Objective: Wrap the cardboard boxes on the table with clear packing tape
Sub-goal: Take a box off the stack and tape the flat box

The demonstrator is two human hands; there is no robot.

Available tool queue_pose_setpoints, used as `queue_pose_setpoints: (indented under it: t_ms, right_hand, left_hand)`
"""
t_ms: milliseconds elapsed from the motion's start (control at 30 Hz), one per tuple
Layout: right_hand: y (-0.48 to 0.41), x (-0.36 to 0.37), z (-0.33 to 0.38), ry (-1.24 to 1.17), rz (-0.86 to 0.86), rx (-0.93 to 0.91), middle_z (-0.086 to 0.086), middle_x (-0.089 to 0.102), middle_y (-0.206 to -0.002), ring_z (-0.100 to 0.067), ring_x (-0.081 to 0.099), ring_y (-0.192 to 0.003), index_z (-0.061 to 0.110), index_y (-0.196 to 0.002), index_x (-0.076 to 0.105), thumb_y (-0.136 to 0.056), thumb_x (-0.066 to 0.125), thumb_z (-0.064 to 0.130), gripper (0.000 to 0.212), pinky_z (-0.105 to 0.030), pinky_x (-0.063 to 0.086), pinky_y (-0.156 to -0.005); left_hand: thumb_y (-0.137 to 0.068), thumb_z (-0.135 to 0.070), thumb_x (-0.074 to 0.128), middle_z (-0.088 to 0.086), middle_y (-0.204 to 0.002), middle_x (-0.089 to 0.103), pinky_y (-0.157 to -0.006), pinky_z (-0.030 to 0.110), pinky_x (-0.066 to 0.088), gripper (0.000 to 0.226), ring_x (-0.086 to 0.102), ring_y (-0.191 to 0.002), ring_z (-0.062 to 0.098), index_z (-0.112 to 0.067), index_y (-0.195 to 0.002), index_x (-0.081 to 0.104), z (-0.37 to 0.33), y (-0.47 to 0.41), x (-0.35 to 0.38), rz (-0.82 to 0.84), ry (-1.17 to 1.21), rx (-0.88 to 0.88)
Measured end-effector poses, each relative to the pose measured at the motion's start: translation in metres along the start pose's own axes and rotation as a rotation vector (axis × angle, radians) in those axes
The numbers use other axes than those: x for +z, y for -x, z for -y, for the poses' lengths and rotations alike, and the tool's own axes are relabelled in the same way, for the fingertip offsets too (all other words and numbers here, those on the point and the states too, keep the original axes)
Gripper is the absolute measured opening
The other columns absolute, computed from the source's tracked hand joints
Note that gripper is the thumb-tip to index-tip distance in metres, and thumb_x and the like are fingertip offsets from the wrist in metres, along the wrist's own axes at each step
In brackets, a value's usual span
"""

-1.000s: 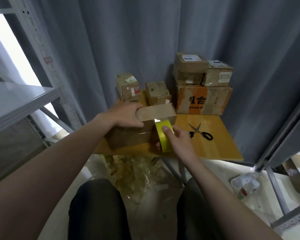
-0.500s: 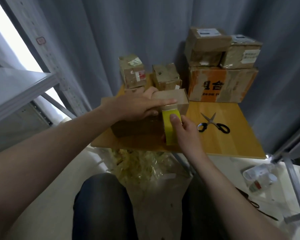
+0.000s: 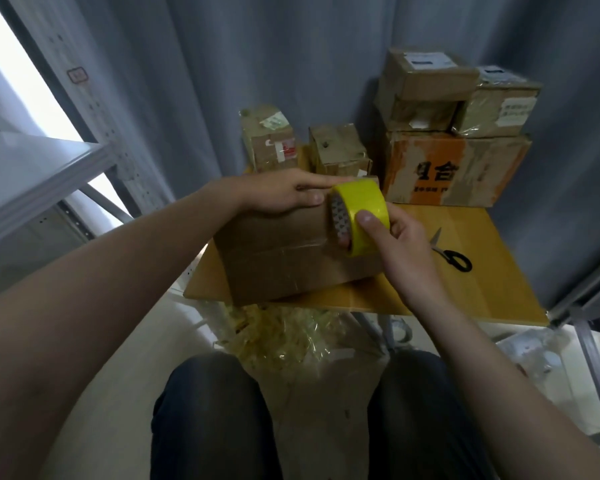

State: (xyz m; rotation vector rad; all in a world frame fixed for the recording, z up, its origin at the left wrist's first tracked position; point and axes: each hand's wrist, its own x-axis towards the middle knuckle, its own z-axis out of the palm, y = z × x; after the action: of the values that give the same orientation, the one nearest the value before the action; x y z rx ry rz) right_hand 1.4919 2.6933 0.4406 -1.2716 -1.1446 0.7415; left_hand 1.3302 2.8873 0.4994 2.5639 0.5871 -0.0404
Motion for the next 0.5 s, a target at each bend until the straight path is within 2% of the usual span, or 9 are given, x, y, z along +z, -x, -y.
queue_pose_setpoints:
  t_ms: [100, 167, 233, 300, 333, 400, 433, 500]
  right_hand:
    - [-0.021, 0.010, -0.013, 0.019, -0.028, -0.076, 0.025, 0.070, -0.079, 0.008, 0.064, -0.074, 0.017, -0.110, 0.066, -0.105, 0.058, 0.023, 0.012, -0.008, 0.046, -0.064]
    - [-0.036, 0.016, -0.020, 0.036, -0.018, -0.106, 0.024, 0.070, -0.083, 0.007, 0.064, -0.077, 0.022, -0.109, 0.065, -0.105, 0.058, 0.023, 0.008, -0.010, 0.047, -0.067]
    - [-0.052, 0.020, -0.028, 0.051, -0.016, -0.111, 0.023, 0.072, -0.089, 0.005, 0.065, -0.084, 0.026, -0.110, 0.065, -0.105, 0.059, 0.025, 0.008, -0.012, 0.049, -0.073]
    - [-0.068, 0.022, -0.034, 0.056, -0.015, -0.079, 0.022, 0.074, -0.091, 0.005, 0.068, -0.088, 0.027, -0.110, 0.065, -0.105, 0.059, 0.025, 0.009, -0.014, 0.050, -0.077]
    - [-0.076, 0.024, -0.037, 0.060, -0.010, -0.055, 0.021, 0.074, -0.091, 0.004, 0.068, -0.088, 0.027, -0.110, 0.065, -0.105, 0.058, 0.026, 0.008, -0.016, 0.050, -0.079]
    - [-0.089, 0.029, -0.041, 0.073, -0.017, -0.010, 0.019, 0.075, -0.088, 0.004, 0.069, -0.087, 0.028, -0.107, 0.066, -0.106, 0.057, 0.030, 0.009, -0.019, 0.051, -0.080]
    - [-0.093, 0.032, -0.043, 0.079, -0.020, 0.014, 0.019, 0.075, -0.085, 0.004, 0.070, -0.084, 0.028, -0.105, 0.066, -0.106, 0.057, 0.031, 0.010, -0.017, 0.051, -0.078]
    - [-0.100, 0.038, -0.048, 0.083, -0.037, 0.045, 0.016, 0.076, -0.082, 0.003, 0.071, -0.081, 0.024, -0.104, 0.067, -0.106, 0.056, 0.033, 0.014, -0.015, 0.052, -0.074]
  left_hand:
    - [-0.110, -0.030, 0.046, -0.011, -0.143, 0.052, -0.103, 0.027, 0.034, 0.045, 0.048, -0.132, 0.015, -0.041, -0.154, 0.041, 0.010, -0.008, 0.004, -0.145, -0.155, -0.065]
    - [-0.108, -0.038, 0.046, 0.005, -0.145, 0.055, -0.102, 0.040, 0.042, 0.048, 0.051, -0.130, 0.029, -0.029, -0.155, 0.042, 0.019, -0.011, 0.015, -0.261, -0.413, -0.195]
    - [-0.104, -0.041, 0.048, 0.012, -0.156, 0.041, -0.112, 0.058, 0.036, 0.058, 0.040, -0.141, 0.036, -0.025, -0.158, 0.033, 0.019, -0.008, 0.031, -0.341, -0.593, -0.357]
    - [-0.103, -0.046, 0.048, 0.011, -0.166, 0.023, -0.119, 0.068, 0.019, 0.067, 0.020, -0.153, 0.037, -0.022, -0.161, 0.023, 0.007, -0.001, 0.048, -0.306, -0.527, -0.367]
    - [-0.101, -0.055, 0.050, 0.008, -0.170, 0.013, -0.122, 0.067, 0.012, 0.079, 0.010, -0.157, 0.035, -0.020, -0.163, 0.015, 0.002, 0.002, 0.057, -0.232, -0.465, -0.360]
    - [-0.085, -0.077, 0.059, 0.004, -0.173, -0.003, -0.124, 0.066, 0.008, 0.117, -0.004, -0.158, 0.035, -0.018, -0.164, -0.004, 0.004, 0.003, 0.080, -0.094, -0.350, -0.407]
    - [-0.076, -0.086, 0.060, 0.003, -0.173, -0.010, -0.121, 0.071, 0.008, 0.131, -0.009, -0.158, 0.036, -0.020, -0.164, -0.011, 0.009, 0.001, 0.092, -0.057, -0.315, -0.445]
    - [-0.071, -0.092, 0.057, 0.001, -0.171, -0.018, -0.115, 0.080, 0.004, 0.138, -0.017, -0.156, 0.039, -0.021, -0.162, -0.020, 0.018, -0.005, 0.110, -0.041, -0.286, -0.501]
